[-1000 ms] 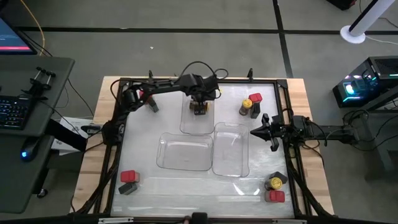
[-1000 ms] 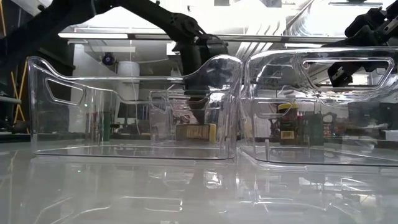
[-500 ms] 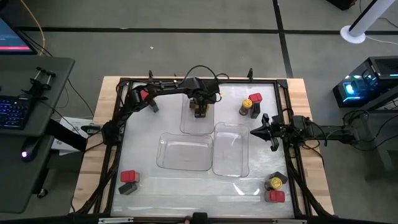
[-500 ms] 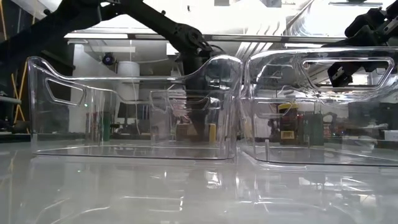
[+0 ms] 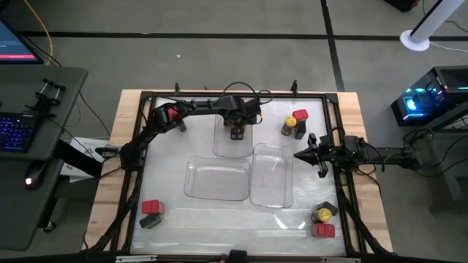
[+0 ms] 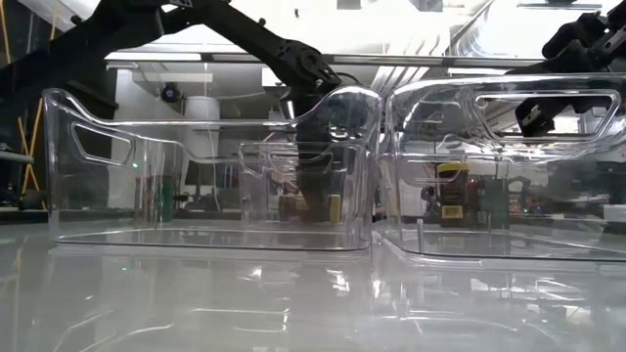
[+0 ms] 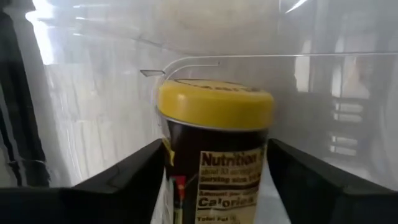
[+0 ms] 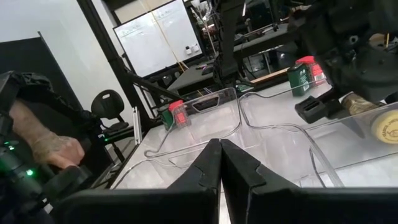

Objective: Sort spices by type
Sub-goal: Put the top left yellow seasoning bottle into the top transparent bin

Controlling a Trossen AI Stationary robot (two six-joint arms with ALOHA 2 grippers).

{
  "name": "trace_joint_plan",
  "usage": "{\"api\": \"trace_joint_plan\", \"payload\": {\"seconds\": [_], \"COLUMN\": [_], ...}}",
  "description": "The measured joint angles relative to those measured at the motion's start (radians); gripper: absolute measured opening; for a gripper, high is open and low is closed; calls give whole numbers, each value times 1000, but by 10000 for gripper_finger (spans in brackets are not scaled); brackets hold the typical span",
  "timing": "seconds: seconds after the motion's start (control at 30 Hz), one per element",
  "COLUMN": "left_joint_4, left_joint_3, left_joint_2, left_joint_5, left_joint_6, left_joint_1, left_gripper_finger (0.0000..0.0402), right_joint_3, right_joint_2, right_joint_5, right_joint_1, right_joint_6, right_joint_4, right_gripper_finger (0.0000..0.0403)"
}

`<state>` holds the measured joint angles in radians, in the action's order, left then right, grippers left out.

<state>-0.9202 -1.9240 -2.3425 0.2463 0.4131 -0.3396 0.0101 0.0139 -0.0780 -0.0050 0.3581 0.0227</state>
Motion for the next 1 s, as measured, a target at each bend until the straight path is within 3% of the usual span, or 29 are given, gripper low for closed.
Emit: {"api": "trace_joint_plan", "payload": {"seconds": [0.2, 0.6, 0.73, 0.87, 1.0], "left_joint_4": [1, -20, 6, 213, 542], "left_joint_3": [0, 1, 9, 139, 418], "left_joint_2": [0, 145, 247, 373, 533], "left_joint_5": [26, -35, -161, -264, -320], "left_joint_6": [-8, -81, -205, -339, -443], "left_joint_1": [14, 1, -35, -76, -93], "left_gripper_finger": [140, 136, 135, 135, 135], "right_joint_3": [0, 0, 0, 0, 0], "right_joint_2": [0, 0, 0, 0, 0], "right_joint_5": [0, 0, 0, 0, 0], "right_joint_1": [0, 0, 0, 0, 0], "right_joint_6": [0, 0, 0, 0, 0], "right_joint_4": [0, 0, 0, 0, 0], "right_gripper_finger": [1, 1, 1, 1, 1]}}
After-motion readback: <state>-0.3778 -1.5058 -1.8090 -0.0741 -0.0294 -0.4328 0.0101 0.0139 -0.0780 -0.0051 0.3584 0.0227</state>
